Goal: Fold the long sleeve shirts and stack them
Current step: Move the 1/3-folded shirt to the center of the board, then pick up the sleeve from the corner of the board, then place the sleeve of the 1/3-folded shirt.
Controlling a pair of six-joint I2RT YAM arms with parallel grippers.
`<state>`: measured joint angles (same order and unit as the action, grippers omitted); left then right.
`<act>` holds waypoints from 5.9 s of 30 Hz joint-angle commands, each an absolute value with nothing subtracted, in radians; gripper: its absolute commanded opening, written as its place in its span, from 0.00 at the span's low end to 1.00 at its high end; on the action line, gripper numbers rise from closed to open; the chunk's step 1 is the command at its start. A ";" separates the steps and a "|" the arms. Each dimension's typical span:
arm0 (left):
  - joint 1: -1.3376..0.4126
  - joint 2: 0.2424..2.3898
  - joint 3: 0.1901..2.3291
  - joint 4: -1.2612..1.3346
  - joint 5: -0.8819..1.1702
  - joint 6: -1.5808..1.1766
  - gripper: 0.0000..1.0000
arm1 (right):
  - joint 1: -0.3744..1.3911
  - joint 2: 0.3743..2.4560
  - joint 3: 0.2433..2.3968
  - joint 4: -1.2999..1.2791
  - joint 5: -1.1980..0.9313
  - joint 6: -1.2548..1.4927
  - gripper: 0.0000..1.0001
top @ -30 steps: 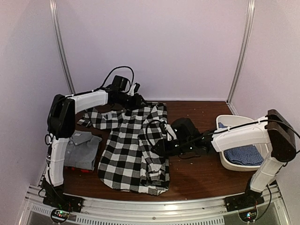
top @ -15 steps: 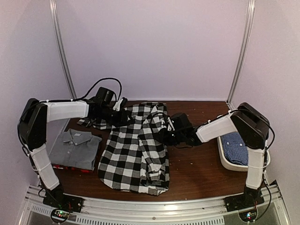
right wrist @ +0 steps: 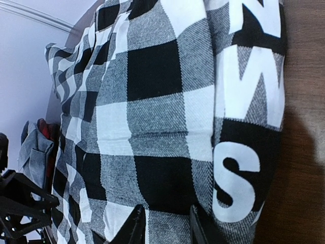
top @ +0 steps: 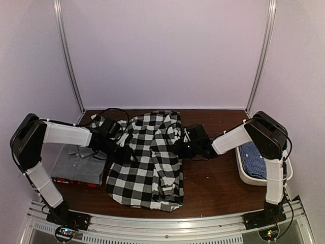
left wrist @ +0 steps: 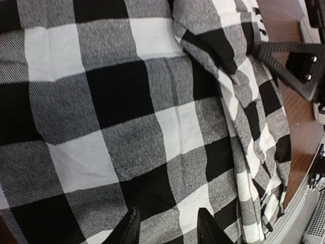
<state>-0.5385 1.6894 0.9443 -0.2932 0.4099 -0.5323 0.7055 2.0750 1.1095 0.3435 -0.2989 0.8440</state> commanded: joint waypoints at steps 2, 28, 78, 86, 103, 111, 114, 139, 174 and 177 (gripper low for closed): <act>-0.603 1.710 0.894 -0.236 0.356 -0.556 0.39 | 0.666 2.076 1.111 0.276 -0.238 0.815 0.31; -0.795 1.740 0.943 -0.322 0.237 -0.665 0.39 | 0.640 1.941 1.143 -0.027 -0.094 0.585 0.41; -1.075 1.808 1.080 -0.523 0.211 -0.787 0.35 | 0.452 1.922 1.063 -0.114 -0.064 0.462 0.05; -1.063 1.684 1.186 -0.649 0.042 -0.785 0.35 | 0.462 1.833 1.070 -0.167 -0.074 0.442 0.37; -0.477 1.530 1.257 -0.641 -0.208 -0.603 0.41 | 0.553 1.548 0.961 -0.197 -0.062 0.461 0.67; -0.202 1.685 1.293 -0.525 -0.163 -0.552 0.43 | 0.601 1.388 0.900 -0.193 -0.065 0.485 0.73; -0.156 1.794 1.356 -0.513 -0.160 -0.537 0.44 | 0.613 1.332 0.885 -0.204 -0.066 0.486 0.75; -0.038 2.196 1.555 -0.514 -0.085 -0.536 0.57 | 0.688 1.165 0.821 -0.245 -0.038 0.524 0.81; -0.408 1.705 1.666 -0.476 0.331 -0.298 0.00 | 0.742 1.278 0.905 -0.167 -0.005 0.552 0.80; -0.514 1.729 1.633 -0.426 0.370 -0.323 0.00 | 0.742 1.284 0.902 -0.143 -0.005 0.571 0.80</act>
